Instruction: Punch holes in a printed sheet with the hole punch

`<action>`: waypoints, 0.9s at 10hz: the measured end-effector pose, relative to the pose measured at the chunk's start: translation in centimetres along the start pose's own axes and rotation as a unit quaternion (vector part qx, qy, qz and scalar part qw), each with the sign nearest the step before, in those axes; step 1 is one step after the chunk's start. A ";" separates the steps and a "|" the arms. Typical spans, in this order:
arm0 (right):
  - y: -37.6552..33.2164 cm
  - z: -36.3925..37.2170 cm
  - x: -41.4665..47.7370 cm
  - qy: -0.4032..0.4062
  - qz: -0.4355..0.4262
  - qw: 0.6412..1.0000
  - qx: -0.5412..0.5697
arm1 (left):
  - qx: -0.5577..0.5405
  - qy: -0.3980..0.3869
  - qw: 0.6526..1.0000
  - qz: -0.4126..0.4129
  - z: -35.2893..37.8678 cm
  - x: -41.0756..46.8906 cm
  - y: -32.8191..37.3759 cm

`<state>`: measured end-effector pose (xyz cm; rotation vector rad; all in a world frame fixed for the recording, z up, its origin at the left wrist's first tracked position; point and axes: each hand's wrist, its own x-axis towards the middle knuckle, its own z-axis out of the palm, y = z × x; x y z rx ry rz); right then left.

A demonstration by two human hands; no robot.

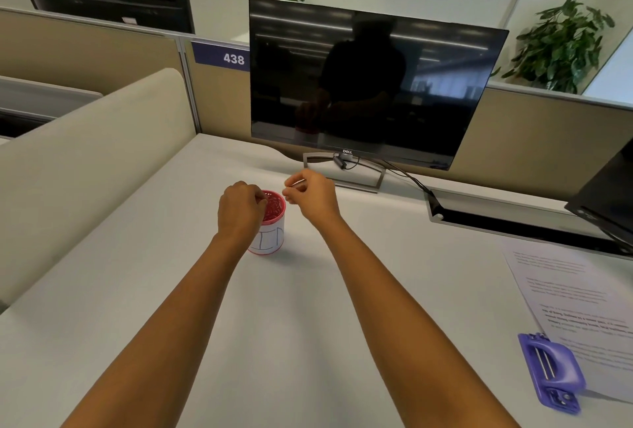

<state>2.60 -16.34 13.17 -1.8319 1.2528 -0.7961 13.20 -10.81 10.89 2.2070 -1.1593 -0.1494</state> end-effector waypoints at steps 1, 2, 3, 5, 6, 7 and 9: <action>-1.0 0.9 0.5 -0.053 -0.035 0.989 -0.131 | -0.005 0.009 1.000 0.000 -0.1 0.1 -0.2; -1.3 1.5 0.3 -0.089 -0.033 0.978 -0.183 | -0.003 0.017 1.000 0.010 0.0 0.1 -0.5; -1.3 1.9 0.2 -0.085 -0.032 0.977 -0.194 | -0.001 0.020 1.000 0.011 0.1 0.2 -0.8; -1.0 2.4 0.6 -0.078 -0.014 0.979 -0.187 | 0.008 0.027 0.999 0.016 0.2 0.3 -0.9; -0.8 2.6 0.5 -0.071 -0.016 0.983 -0.168 | 0.012 0.030 0.999 0.022 0.3 0.3 -1.0; -0.5 2.5 0.5 -0.033 -0.017 0.992 -0.124 | 0.027 0.024 0.999 0.029 0.3 0.2 -1.0; 1.0 0.8 0.1 0.037 -0.011 0.993 -0.108 | 0.060 0.021 0.997 0.048 0.5 -0.2 -0.5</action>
